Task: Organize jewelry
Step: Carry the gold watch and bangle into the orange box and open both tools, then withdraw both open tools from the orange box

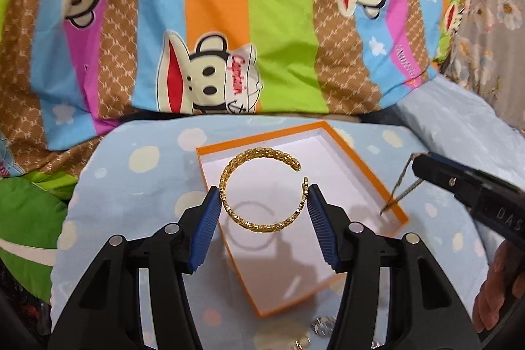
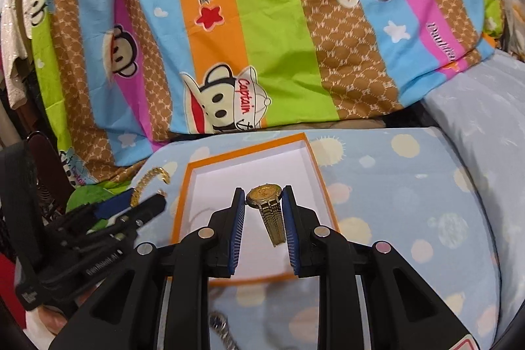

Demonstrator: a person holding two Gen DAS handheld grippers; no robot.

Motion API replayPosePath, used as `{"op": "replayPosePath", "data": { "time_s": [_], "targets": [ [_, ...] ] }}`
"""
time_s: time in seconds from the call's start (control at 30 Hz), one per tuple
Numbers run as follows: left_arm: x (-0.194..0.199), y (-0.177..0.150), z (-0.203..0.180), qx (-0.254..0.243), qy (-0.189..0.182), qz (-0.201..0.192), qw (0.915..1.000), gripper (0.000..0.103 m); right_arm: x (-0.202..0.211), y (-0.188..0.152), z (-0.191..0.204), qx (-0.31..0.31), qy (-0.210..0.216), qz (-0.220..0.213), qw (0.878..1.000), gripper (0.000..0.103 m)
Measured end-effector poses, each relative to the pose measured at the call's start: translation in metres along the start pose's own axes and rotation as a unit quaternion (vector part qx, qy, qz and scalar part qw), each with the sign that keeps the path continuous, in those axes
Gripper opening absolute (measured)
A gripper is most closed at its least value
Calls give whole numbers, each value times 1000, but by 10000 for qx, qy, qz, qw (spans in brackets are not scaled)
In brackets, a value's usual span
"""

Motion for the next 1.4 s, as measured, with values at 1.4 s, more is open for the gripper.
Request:
{"op": "replayPosePath", "data": {
  "time_s": [1.4],
  "targets": [
    [-27,-79,45,176,585,706,9956,74,-44,-59,-57,-110,-778,558,9953,5]
  ]
}}
Point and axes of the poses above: each gripper's, at about its wrist camera, not at the fingertips, and x roughly against the way its jaws point, z to its left, y to its top, the point moved 6 cm from there along -x, roughly the way its jaws point, and after that the axes turned 4 degrees about -x, right-handed, at the moved point
